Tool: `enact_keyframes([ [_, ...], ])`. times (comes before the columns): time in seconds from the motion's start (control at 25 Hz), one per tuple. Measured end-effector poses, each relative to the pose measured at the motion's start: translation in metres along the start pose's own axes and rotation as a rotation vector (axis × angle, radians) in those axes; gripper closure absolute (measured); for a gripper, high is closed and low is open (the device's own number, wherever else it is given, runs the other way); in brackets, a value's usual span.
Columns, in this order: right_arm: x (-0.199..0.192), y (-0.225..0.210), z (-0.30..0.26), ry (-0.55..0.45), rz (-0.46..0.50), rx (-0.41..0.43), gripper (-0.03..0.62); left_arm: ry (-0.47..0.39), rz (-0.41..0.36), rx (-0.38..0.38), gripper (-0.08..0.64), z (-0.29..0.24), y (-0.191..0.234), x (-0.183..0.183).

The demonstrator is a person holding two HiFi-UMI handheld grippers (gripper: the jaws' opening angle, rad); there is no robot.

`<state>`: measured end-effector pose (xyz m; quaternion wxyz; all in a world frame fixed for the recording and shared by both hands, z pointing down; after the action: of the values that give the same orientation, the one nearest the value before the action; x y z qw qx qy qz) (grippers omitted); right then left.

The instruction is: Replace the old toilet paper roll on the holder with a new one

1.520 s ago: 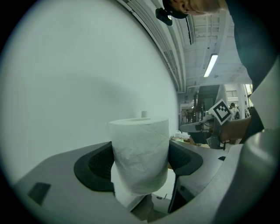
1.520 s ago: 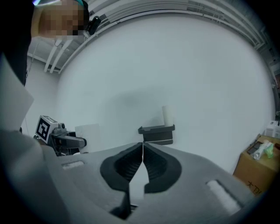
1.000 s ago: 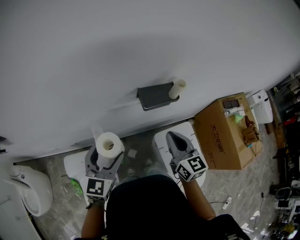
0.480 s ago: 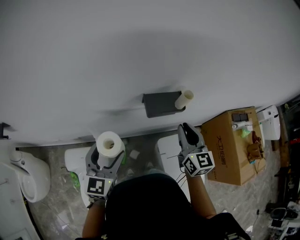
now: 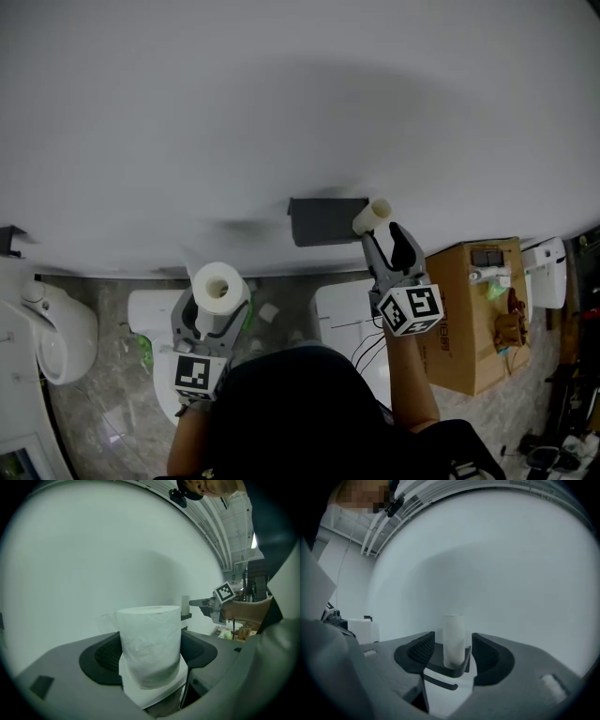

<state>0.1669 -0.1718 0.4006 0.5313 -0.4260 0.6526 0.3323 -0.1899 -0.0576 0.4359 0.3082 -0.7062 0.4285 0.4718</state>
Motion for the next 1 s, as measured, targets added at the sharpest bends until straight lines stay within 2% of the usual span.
enact_keyframes([
  [0.16, 0.007, -0.004, -0.019, -0.002, 0.017, 0.042, 0.328, -0.001, -0.006, 0.034, 0.178, -0.001, -0.003, -0.003],
  [0.52, 0.011, -0.003, -0.05, 0.02, 0.02, 0.099, 0.327, 0.023, 0.019, 0.105, 0.177, 0.005, -0.006, -0.008],
  [0.68, 0.011, 0.0, -0.054, 0.014, 0.018, 0.105, 0.338, 0.028, 0.03, 0.118, 0.178, 0.008, -0.005, -0.011],
  [0.8, 0.011, 0.0, -0.056, 0.006, 0.015, 0.1, 0.399, 0.026, 0.031, 0.118, 0.177, 0.008, -0.005, -0.012],
  [1.0, 0.013, 0.002, -0.053, -0.01, 0.007, 0.096, 0.4, 0.022, 0.026, 0.104, 0.177, 0.011, -0.004, -0.013],
])
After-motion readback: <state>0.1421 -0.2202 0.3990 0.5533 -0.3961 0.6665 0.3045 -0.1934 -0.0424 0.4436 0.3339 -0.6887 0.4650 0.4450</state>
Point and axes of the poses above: the fingertips, and each gripper's own axes: z backward along the fingers, y to its left, x out of its top, the point moved 9 cm from there along z, backward along the fingers, and after that the axes turned 8 degrees about y, right-handed, at the moved point
